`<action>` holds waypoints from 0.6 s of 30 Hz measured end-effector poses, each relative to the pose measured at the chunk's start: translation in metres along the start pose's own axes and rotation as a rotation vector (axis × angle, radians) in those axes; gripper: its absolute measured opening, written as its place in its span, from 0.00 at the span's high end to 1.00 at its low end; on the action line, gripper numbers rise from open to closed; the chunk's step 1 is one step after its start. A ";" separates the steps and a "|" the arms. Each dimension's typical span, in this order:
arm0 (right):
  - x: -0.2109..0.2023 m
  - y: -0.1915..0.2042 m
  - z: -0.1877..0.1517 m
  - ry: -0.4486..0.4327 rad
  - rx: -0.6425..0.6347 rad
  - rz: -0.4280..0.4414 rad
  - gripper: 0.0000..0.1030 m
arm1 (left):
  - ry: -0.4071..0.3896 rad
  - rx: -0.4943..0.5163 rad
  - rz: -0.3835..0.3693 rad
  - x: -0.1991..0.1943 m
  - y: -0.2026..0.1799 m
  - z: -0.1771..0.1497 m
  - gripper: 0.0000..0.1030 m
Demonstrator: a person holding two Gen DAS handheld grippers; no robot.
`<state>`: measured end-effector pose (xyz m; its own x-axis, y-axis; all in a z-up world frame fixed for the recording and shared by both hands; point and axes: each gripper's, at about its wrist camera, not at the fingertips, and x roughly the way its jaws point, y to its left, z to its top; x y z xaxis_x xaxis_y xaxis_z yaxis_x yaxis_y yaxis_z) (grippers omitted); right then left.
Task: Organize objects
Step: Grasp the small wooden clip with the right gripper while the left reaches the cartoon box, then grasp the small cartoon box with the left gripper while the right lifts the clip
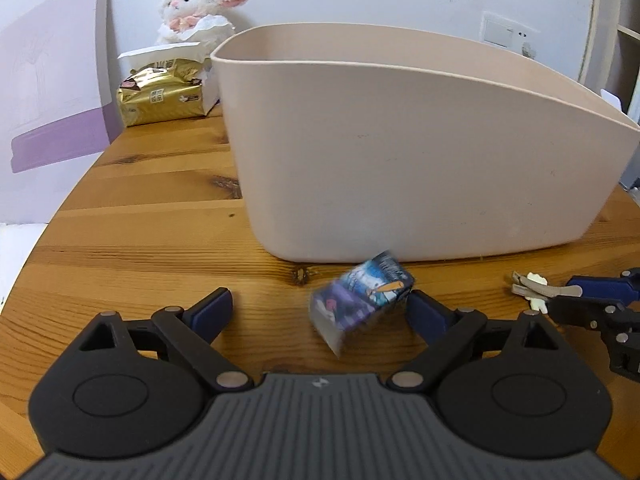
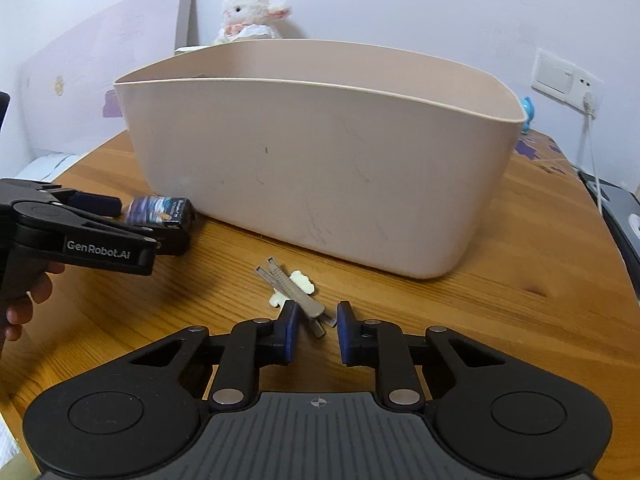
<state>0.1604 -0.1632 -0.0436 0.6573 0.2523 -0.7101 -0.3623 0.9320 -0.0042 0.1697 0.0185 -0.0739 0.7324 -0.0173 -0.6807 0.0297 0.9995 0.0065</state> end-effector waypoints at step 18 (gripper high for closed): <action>-0.003 0.012 0.002 0.004 -0.043 0.002 0.90 | -0.002 0.085 -0.118 -0.009 0.001 0.000 0.76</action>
<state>0.1550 -0.1524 -0.0400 0.6539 0.2535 -0.7128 -0.3922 0.9193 -0.0330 0.1634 0.0199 -0.0675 0.7217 -0.1351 -0.6789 0.1735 0.9848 -0.0115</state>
